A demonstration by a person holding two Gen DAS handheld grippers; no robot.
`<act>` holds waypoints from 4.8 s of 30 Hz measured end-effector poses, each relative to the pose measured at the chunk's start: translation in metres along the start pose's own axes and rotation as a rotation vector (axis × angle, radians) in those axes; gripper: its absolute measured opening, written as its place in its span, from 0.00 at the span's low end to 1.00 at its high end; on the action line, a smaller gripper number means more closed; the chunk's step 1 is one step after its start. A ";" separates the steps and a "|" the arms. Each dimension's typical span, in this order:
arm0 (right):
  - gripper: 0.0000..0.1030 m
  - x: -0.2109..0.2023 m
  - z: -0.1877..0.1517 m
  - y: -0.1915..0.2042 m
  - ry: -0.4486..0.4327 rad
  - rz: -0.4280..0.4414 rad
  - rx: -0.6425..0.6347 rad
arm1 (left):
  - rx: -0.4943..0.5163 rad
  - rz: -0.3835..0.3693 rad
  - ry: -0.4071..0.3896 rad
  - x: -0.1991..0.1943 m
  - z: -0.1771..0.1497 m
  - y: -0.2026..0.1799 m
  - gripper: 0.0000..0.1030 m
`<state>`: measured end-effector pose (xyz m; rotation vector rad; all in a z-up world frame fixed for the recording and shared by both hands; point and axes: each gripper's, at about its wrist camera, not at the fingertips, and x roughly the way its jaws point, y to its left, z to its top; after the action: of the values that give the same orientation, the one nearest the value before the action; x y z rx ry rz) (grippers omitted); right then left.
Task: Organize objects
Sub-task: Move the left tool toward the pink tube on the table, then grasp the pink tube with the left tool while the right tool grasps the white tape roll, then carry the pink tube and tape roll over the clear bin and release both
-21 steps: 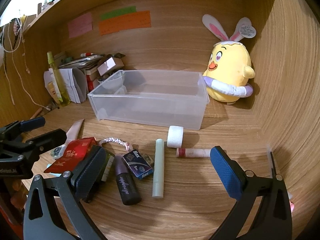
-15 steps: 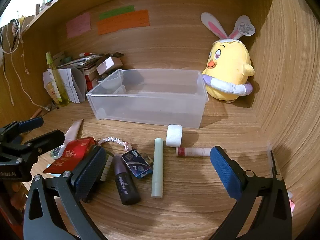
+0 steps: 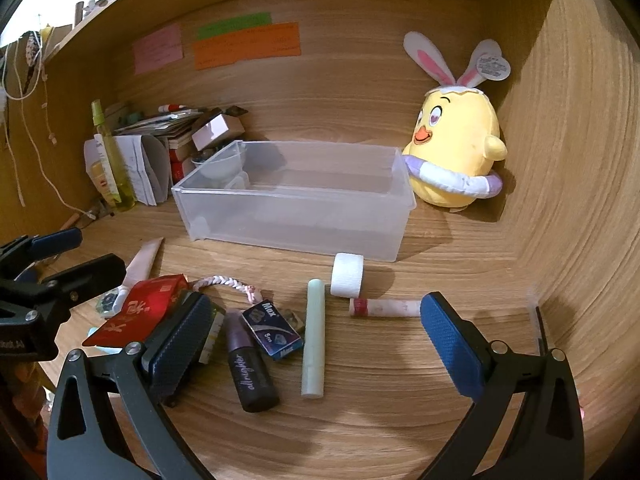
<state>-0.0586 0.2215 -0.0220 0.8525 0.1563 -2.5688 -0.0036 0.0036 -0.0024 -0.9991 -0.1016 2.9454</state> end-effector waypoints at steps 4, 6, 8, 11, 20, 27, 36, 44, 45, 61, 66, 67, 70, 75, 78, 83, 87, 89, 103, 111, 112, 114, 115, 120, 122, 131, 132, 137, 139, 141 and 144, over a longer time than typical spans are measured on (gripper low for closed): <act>1.00 0.001 -0.001 0.000 0.002 0.009 0.002 | 0.002 -0.006 -0.004 0.000 0.000 0.000 1.00; 1.00 0.001 -0.001 0.000 0.004 0.011 0.001 | -0.002 -0.025 -0.002 0.002 0.000 0.001 1.00; 1.00 0.002 -0.001 -0.001 0.004 0.014 0.004 | -0.004 -0.040 0.000 0.002 0.000 0.002 1.00; 1.00 0.004 0.000 -0.003 0.001 0.011 0.010 | -0.008 -0.050 -0.006 0.003 -0.001 0.005 1.00; 1.00 0.014 0.006 -0.012 -0.007 0.021 0.021 | 0.007 -0.052 -0.020 0.004 0.007 0.016 0.79; 0.92 0.028 0.014 -0.025 0.019 0.019 0.040 | -0.060 -0.023 0.013 0.016 0.013 0.047 0.79; 0.81 0.046 0.016 -0.043 0.067 -0.013 0.046 | -0.126 0.033 0.192 0.062 0.003 0.084 0.77; 0.69 0.072 0.020 -0.043 0.129 -0.005 0.039 | -0.110 0.022 0.305 0.087 -0.004 0.088 0.70; 0.66 0.075 0.021 -0.043 0.136 -0.005 0.036 | -0.116 0.014 0.320 0.091 -0.004 0.089 0.70; 0.31 0.109 0.020 -0.035 0.213 0.038 0.021 | -0.114 0.019 0.317 0.107 -0.007 0.092 0.19; 0.22 0.108 0.020 -0.037 0.205 0.039 0.020 | -0.138 0.006 0.298 0.106 -0.006 0.090 0.08; 0.22 0.107 0.020 -0.037 0.198 0.037 0.021 | -0.137 0.006 0.290 0.104 -0.005 0.089 0.07; 0.22 0.103 0.022 -0.038 0.179 0.030 0.020 | -0.144 -0.008 0.271 0.099 -0.002 0.087 0.07; 0.22 0.094 0.024 -0.040 0.162 0.032 0.029 | -0.157 -0.024 0.231 0.084 0.003 0.083 0.07; 0.22 0.086 0.025 -0.041 0.143 0.030 0.033 | -0.160 -0.025 0.198 0.071 0.007 0.080 0.07; 0.22 0.070 0.033 -0.039 0.094 0.030 0.027 | -0.162 -0.018 0.137 0.050 0.016 0.078 0.07; 0.22 0.058 0.040 -0.037 0.057 0.025 0.019 | -0.161 -0.016 0.081 0.037 0.026 0.076 0.07; 0.22 0.053 0.042 -0.037 0.040 0.028 0.021 | -0.160 -0.015 0.058 0.032 0.031 0.076 0.07; 0.22 0.033 0.076 -0.034 -0.069 0.046 0.021 | -0.136 -0.057 -0.060 0.019 0.076 0.054 0.07; 0.22 0.037 0.093 -0.034 -0.100 0.040 0.005 | -0.110 -0.081 -0.121 0.019 0.105 0.035 0.07; 0.22 0.039 0.095 -0.034 -0.102 0.039 0.002 | -0.109 -0.081 -0.124 0.020 0.108 0.034 0.07; 0.22 0.042 0.098 -0.034 -0.105 0.038 -0.002 | -0.102 -0.080 -0.131 0.022 0.115 0.030 0.07; 0.22 0.043 0.100 -0.035 -0.106 0.038 -0.004 | -0.099 -0.077 -0.135 0.023 0.118 0.028 0.07; 0.22 0.052 0.112 -0.031 -0.112 0.028 -0.034 | -0.077 -0.061 -0.148 0.033 0.131 0.015 0.07; 0.22 0.056 0.117 -0.029 -0.114 0.019 -0.048 | -0.059 -0.041 -0.155 0.039 0.134 0.008 0.07; 0.22 0.089 0.127 -0.026 -0.071 0.016 -0.053 | -0.018 -0.074 -0.080 0.079 0.137 -0.015 0.07; 0.22 0.094 0.126 -0.025 -0.059 0.019 -0.053 | -0.020 -0.093 -0.065 0.084 0.137 -0.016 0.07; 0.22 0.114 0.120 -0.027 -0.001 0.028 -0.050 | -0.041 -0.208 0.031 0.114 0.136 -0.022 0.07; 0.22 0.120 0.117 -0.029 0.019 0.021 -0.053 | -0.050 -0.243 0.070 0.127 0.133 -0.025 0.07; 0.22 0.123 0.115 -0.029 0.033 0.014 -0.061 | -0.062 -0.275 0.107 0.136 0.130 -0.025 0.07; 0.22 0.128 0.113 -0.029 0.050 0.002 -0.073 | -0.074 -0.282 0.145 0.148 0.126 -0.023 0.07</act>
<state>-0.2252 0.1747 -0.0077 0.8896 0.2620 -2.5249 -0.1974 0.0271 0.0091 -1.1022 -0.3211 2.6241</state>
